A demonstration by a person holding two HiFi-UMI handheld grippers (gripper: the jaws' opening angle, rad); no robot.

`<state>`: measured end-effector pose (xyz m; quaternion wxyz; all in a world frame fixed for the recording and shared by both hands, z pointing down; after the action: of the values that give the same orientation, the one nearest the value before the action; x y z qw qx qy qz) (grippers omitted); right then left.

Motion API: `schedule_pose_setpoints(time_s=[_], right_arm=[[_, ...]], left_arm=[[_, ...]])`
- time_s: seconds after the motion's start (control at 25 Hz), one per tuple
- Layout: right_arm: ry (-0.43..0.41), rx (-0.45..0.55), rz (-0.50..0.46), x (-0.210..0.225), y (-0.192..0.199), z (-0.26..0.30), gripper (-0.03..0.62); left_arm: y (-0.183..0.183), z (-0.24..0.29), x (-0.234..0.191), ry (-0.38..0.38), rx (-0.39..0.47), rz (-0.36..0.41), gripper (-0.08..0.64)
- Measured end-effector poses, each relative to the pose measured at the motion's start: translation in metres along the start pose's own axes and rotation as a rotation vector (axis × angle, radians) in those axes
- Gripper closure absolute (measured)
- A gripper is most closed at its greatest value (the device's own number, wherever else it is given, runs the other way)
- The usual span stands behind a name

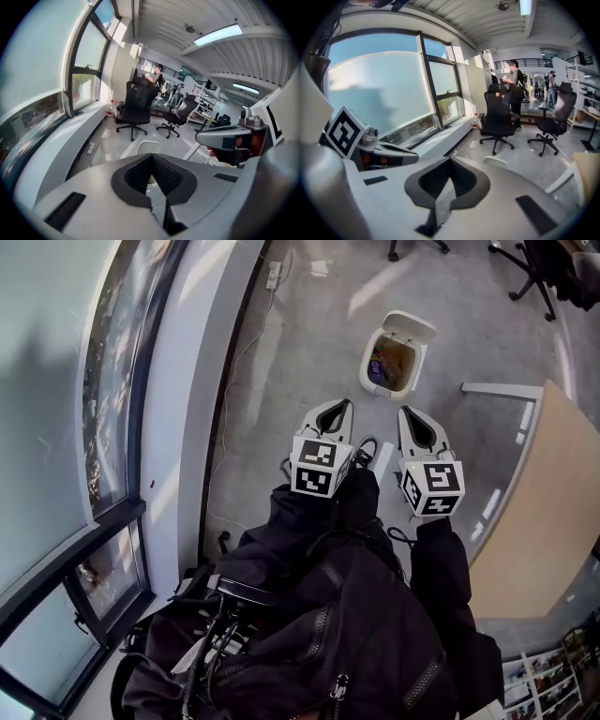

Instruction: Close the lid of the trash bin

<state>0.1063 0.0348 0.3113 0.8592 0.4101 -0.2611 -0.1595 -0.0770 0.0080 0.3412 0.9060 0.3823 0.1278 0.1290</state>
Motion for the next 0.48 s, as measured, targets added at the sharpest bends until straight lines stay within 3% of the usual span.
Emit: schedule_pose_setpoints(time_s=[0.48], right_arm=[[-0.052, -0.125, -0.03, 0.073, 0.076, 0.081, 0.588]], left_arm=[[0.077, 0.048, -0.044, -0.058, -0.139, 0.008, 0.558]])
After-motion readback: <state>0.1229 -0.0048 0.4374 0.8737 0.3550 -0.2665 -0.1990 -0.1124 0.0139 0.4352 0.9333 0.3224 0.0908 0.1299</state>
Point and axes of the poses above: the fingertips, and each gripper's own axes: z forward along the fingers, x to its right, y out of its underside, the point moved 9 cm from there along -z, backward along the fingers, and after that the axes turned 13 degrees about -y, right-handed, at the moved point
